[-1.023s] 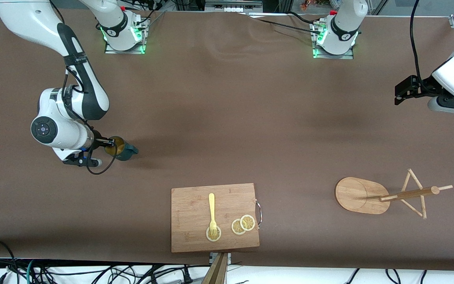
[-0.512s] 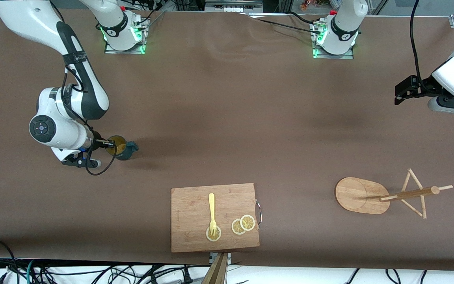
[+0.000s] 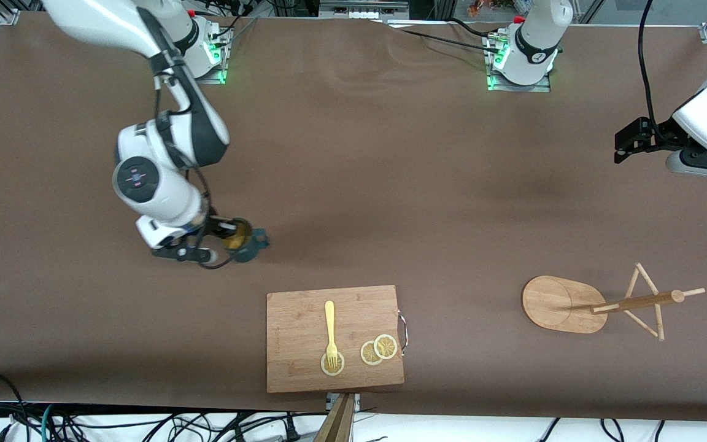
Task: Pass cup and hang on rack
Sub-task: 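Close the right gripper on the teal mug's rim and lift it, then carry the teal mug with the right gripper toward the table middle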
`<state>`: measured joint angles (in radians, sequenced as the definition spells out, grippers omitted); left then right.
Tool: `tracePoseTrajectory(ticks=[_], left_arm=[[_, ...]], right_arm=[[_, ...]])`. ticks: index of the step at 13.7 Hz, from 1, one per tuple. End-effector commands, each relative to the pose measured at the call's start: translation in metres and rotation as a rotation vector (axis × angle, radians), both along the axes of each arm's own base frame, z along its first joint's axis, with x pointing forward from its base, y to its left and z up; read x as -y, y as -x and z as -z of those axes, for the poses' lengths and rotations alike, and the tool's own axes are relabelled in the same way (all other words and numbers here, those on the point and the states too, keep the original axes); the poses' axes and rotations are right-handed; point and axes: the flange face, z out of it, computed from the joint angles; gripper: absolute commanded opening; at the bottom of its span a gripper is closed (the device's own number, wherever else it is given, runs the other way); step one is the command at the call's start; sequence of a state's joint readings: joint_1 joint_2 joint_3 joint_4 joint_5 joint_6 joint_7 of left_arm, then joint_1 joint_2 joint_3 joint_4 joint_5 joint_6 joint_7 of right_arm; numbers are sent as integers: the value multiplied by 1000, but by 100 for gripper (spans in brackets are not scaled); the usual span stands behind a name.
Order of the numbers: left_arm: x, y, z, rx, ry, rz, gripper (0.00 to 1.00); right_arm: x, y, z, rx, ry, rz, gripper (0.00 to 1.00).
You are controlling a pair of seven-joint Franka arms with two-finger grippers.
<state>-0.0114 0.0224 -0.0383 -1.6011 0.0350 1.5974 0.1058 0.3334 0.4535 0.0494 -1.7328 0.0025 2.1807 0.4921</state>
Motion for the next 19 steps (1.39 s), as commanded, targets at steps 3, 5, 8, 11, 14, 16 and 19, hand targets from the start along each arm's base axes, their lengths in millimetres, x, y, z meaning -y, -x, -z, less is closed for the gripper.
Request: tracePoseTrajectory(ticks=[3,5,8,11,14,16,19], left_arm=[[0,4,-3,0,-16,-3,100],[0,4,-3,0,-16,-3,100],[-3,4,-3,-2,-16,-9,100],[-2,5,-4,0,-16,-8,100],[-2,5,-4,-2,-16,-8,100],[-2,5,-4,-2,-16,-8,100],[-2,5,-3,-3,-17,-8,100]], right_arm=[[-130,22,-11,-2,-94,140,0],[-185,41,-9,2,-107,193,0],[-255,74,2,0,-118,222,0],[-313,110,9,0,-136,223,0],[-340,138,18,-13,-135,183,0],[-355,151,30,-16,-137,199,0],[-379,168,44,-28,-158,185,0]])
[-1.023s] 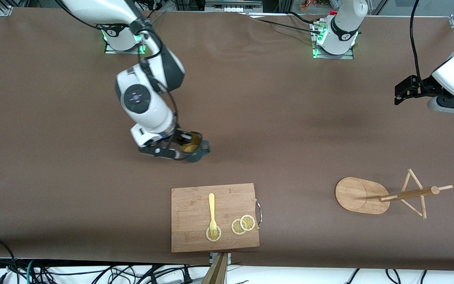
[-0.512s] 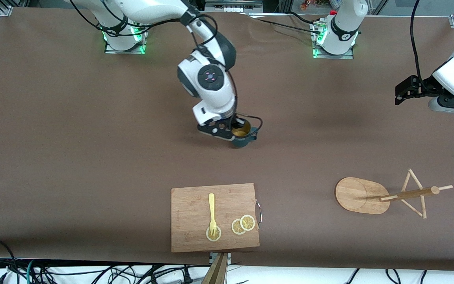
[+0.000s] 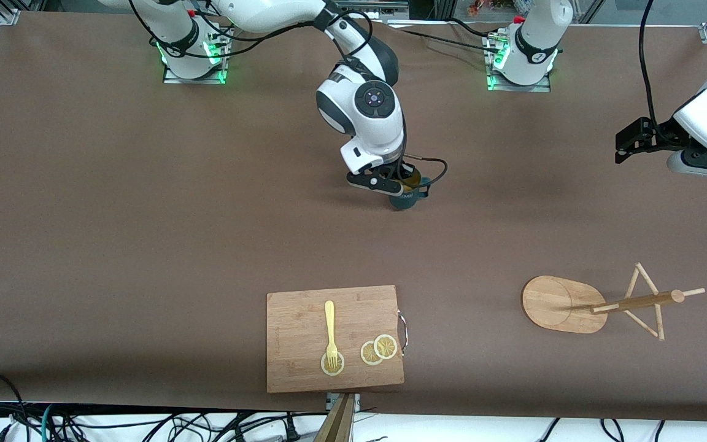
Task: Pass cup and hang on rack
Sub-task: 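Carry the teal mug with the right gripper toward the table middle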
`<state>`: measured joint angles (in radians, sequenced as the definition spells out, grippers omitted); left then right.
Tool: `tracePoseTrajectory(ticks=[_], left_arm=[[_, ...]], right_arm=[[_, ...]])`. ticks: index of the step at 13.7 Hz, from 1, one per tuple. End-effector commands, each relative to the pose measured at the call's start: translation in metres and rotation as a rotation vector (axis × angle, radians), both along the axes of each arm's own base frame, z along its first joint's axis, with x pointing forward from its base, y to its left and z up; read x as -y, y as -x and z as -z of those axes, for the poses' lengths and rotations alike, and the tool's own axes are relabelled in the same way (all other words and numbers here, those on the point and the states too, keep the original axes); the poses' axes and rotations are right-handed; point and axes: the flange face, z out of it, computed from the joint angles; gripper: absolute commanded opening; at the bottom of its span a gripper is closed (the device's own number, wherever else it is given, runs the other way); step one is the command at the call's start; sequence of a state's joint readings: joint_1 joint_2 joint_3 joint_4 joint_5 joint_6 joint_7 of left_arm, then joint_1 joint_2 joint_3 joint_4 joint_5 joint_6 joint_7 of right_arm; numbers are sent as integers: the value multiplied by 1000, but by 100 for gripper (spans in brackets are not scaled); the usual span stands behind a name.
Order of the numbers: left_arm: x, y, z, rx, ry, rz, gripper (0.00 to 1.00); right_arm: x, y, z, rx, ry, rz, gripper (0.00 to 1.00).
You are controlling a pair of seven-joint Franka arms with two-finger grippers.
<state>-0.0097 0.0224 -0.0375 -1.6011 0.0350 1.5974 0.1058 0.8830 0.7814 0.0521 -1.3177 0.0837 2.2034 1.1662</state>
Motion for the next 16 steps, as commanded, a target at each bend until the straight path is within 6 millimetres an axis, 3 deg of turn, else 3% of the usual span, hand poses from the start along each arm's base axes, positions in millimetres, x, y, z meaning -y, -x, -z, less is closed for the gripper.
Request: tracePoseTrajectory(ticks=[1,9,10,11,12,16], left_arm=[[-1,5,-3,-3,-17,-5,100],[-1,6,-3,-17,-22,-1,100],[-1,6,-3,-19,-20,-2,100],[-2,5,-2,-20,-20,-2,100],[-2,5,-2,-19,-20,0,100],[-2,-2,8,-31,-21,-1,100]], right_arm=[[-29,14,11,-18,-47,-7,0],[-40,22,38,-122,-98,35,2],[-41,24,39,-123,-97,32,25],[-41,24,41,-124,-95,32,66],[-41,24,39,-122,-96,29,100],[-42,13,9,-120,-101,23,100]])
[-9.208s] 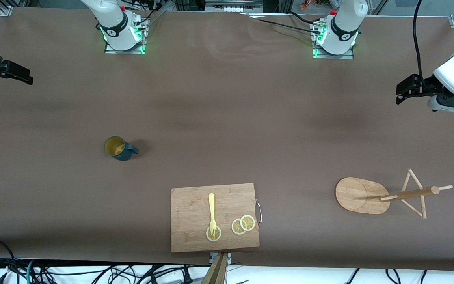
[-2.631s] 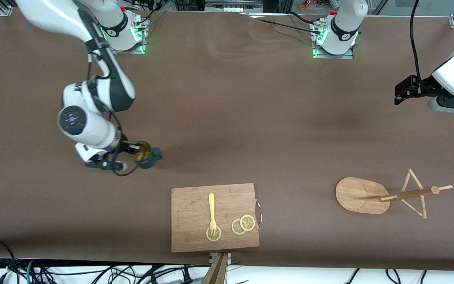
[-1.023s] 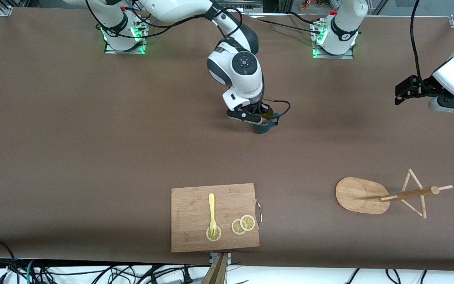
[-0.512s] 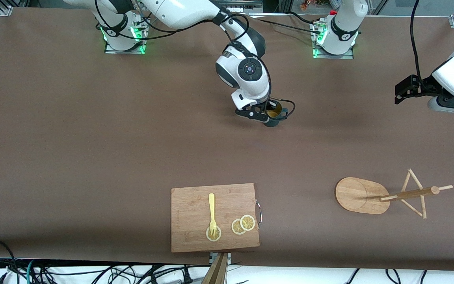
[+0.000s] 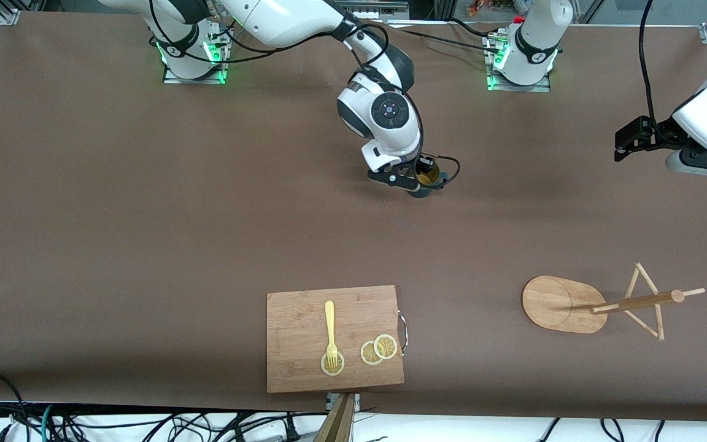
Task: Pass cup and hang on rack
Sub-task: 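Carry the teal mug with the right gripper toward the table middle, then set the mug down and withdraw the right gripper while the left gripper approaches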
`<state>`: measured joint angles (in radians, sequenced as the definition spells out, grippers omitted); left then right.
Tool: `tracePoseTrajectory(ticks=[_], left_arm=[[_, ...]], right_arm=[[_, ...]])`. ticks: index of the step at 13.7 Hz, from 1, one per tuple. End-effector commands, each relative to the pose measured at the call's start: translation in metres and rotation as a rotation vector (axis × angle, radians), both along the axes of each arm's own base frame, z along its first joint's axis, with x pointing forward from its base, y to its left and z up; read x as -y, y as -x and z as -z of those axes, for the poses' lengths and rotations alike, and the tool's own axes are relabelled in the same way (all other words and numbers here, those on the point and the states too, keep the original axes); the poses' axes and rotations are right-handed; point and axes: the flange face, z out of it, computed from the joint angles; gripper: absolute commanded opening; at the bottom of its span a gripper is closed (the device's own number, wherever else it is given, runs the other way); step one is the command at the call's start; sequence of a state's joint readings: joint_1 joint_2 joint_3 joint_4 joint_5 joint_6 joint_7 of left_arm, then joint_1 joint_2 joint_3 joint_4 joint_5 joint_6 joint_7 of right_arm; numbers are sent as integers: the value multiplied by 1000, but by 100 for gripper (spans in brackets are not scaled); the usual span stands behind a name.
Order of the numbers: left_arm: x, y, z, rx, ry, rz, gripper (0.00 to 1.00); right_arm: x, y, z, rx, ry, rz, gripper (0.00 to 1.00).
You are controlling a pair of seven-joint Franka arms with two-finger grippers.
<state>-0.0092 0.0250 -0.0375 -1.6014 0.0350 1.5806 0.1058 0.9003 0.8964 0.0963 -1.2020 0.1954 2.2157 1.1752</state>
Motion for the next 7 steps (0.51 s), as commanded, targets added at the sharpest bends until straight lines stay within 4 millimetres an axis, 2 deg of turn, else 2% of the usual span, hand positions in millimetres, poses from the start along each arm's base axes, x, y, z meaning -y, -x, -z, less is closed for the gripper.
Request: tracePoseTrajectory(ticks=[1,4,6,7], left_arm=[[-2,-7,10,-13,-20,1,100],[-2,-17,24,-15,-17,7,100],[3,-19,28,-24,-18,23,100],[5,-22,38,-46,-19,25,100]], right_arm=[[-4,-12,-33,-13,-12,-19,100],[25,-39,-65,-20,11,-92,100],[52,-62,-86,-28,22,-144,100],[70,-76,-98,-30,26,-167,100]])
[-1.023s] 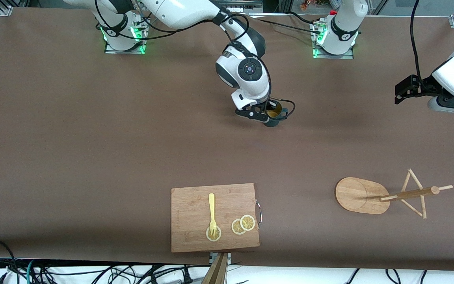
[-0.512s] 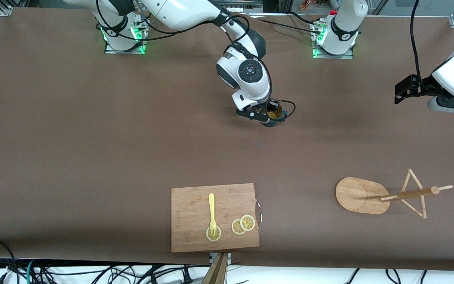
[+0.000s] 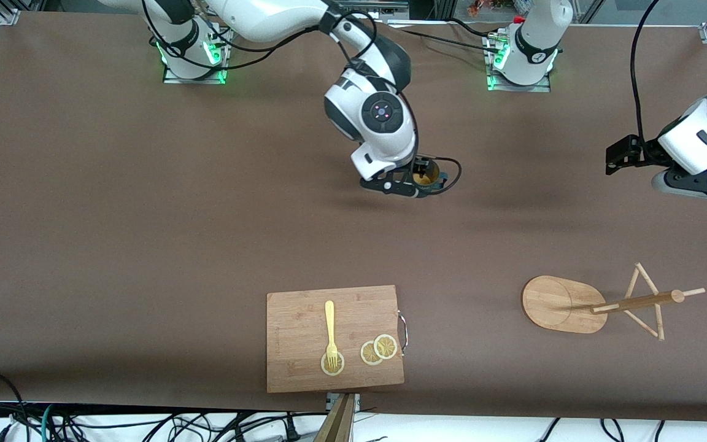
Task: Pass cup and hang on rack
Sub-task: 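Set the mug down and withdraw the right gripper while the left gripper approaches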
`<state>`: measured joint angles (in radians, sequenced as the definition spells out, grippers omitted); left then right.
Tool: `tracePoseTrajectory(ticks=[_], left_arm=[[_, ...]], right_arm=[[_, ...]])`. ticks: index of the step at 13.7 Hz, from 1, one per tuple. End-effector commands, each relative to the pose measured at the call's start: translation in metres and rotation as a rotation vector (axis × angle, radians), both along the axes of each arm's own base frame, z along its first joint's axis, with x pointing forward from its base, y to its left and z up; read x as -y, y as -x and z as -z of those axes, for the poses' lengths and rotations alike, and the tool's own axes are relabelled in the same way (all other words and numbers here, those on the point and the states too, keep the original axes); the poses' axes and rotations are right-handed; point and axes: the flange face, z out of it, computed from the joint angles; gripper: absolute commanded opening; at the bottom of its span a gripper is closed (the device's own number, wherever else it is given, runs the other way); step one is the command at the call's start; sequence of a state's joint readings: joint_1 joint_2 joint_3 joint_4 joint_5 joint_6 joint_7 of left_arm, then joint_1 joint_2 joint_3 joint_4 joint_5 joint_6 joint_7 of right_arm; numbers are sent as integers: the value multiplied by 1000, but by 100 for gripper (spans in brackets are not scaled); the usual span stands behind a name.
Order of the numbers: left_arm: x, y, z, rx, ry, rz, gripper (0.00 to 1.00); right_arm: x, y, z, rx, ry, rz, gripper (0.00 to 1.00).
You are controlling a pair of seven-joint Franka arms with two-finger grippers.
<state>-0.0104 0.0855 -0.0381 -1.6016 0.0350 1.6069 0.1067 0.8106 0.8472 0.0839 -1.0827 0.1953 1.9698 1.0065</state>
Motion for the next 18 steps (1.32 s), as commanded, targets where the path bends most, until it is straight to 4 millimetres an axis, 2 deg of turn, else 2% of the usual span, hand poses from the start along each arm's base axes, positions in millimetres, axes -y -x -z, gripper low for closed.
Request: tracePoseTrajectory(ticks=[1,2,3,5,7,9,10,12,13,15,17,18], left_arm=[[5,-5,11,-22,-19,25,100],[6,-9,20,-39,-10,24,100],[7,-10,21,-41,-7,26,100],[13,-10,28,-61,3,34,100],[39,-1,38,-137,12,106,100],[63,10,48,-204,30,253,100],[66,15,53,-232,57,325,100],[65,17,69,-252,196,493,100],[51,16,78,-247,275,532,100],[44,21,114,-204,420,703,100],[37,23,150,-102,492,872,100],[30,29,175,-33,563,938,100]], right_arm=[[45,-32,-41,-11,-5,-71,100],[62,-46,-50,-4,-13,-100,100],[78,-59,-51,-2,-14,-135,100],[110,-80,-73,16,-24,-194,100],[140,-99,-80,18,-27,-238,100],[178,-118,-87,10,-27,-300,100],[200,-127,-96,18,-19,-335,100],[229,-142,-101,43,2,-412,100],[245,-151,-100,48,14,-416,100],[274,-165,-100,64,28,-446,100],[313,-178,-113,82,55,-475,100],[326,-181,-121,86,65,-479,100]])
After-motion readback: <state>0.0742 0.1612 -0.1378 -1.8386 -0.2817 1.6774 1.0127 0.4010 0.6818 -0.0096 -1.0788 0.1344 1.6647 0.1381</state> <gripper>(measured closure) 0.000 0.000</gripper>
